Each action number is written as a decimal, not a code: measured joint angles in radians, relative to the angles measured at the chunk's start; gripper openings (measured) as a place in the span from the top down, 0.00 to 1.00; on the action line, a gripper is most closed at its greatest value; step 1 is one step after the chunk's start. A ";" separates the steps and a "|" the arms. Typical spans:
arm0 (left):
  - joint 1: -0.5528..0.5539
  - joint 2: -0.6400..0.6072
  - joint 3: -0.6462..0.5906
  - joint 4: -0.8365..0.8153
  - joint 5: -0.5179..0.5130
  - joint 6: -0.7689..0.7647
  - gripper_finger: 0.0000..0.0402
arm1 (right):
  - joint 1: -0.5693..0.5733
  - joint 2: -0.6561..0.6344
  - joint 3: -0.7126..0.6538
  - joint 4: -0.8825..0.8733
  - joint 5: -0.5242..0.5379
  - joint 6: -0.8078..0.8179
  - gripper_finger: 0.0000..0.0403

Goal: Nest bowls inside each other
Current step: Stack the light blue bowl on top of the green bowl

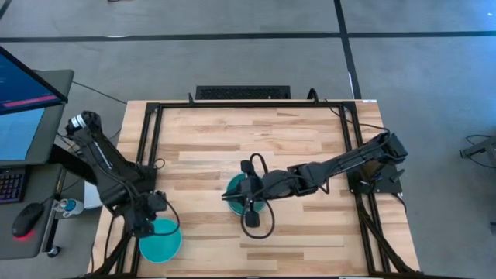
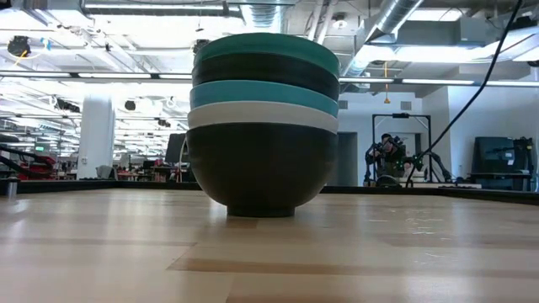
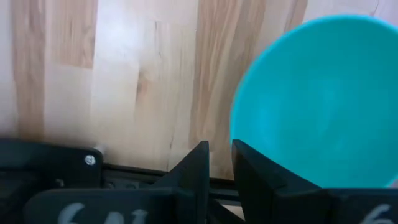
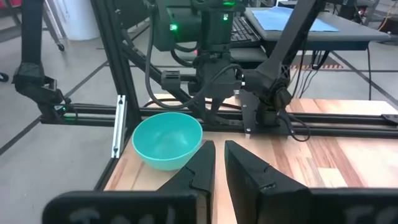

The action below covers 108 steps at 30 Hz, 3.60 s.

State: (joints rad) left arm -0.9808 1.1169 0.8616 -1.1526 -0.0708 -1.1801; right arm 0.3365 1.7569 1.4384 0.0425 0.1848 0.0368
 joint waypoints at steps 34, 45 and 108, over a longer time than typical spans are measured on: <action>0.064 0.095 -0.108 0.227 0.066 0.087 0.85 | -0.006 -0.001 -0.001 -0.032 -0.001 0.015 0.85; 0.087 -0.007 -0.108 0.226 0.043 0.059 0.85 | 0.005 -0.001 -0.002 -0.166 -0.075 0.067 0.85; 0.099 0.064 -0.112 0.158 0.074 0.205 0.87 | -0.016 -0.001 -0.002 -0.098 -0.161 0.012 0.85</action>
State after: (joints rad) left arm -0.8818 1.1809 0.7494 -0.9950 0.0034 -0.9748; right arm 0.3206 1.7557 1.4368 -0.0558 0.0242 0.0485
